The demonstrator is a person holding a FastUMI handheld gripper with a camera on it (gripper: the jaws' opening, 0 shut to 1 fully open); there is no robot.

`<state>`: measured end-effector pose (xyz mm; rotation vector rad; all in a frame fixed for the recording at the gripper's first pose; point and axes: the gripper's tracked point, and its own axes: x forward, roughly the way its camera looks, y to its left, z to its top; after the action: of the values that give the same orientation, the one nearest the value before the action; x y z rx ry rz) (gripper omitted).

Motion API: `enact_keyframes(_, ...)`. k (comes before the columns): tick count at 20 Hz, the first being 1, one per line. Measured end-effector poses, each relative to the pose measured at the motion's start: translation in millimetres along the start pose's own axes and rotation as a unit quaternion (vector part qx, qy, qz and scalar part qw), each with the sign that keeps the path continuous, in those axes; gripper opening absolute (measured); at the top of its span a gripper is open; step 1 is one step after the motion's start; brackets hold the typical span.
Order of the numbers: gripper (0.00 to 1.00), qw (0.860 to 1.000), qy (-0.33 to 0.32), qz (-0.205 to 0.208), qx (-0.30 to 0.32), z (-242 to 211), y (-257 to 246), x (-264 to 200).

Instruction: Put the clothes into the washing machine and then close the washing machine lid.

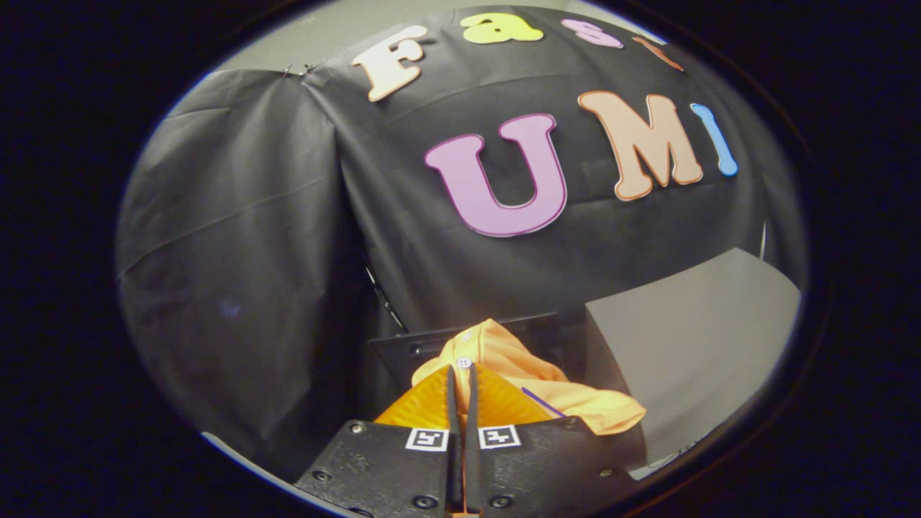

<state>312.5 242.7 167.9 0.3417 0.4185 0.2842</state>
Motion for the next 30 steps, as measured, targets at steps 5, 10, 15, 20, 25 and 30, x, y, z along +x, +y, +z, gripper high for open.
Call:
enact_keyframes(5, 0.01, 0.999, 0.044, 0.011, 0.002, -61, 11, 34)
enact_keyframes(10, 0.01, 0.996, 0.089, 0.007, -0.007, -123, 6, 66)
enact_keyframes(15, 0.02, 0.993, 0.118, -0.009, 0.019, -177, -14, 93)
enact_keyframes(20, 0.02, 0.99, 0.14, -0.023, 0.024, -219, -26, 115)
enact_keyframes(25, 0.02, 0.985, 0.164, -0.037, 0.037, -256, -34, 138)
enact_keyframes(30, 0.01, 0.981, 0.184, -0.052, 0.025, -280, -42, 156)
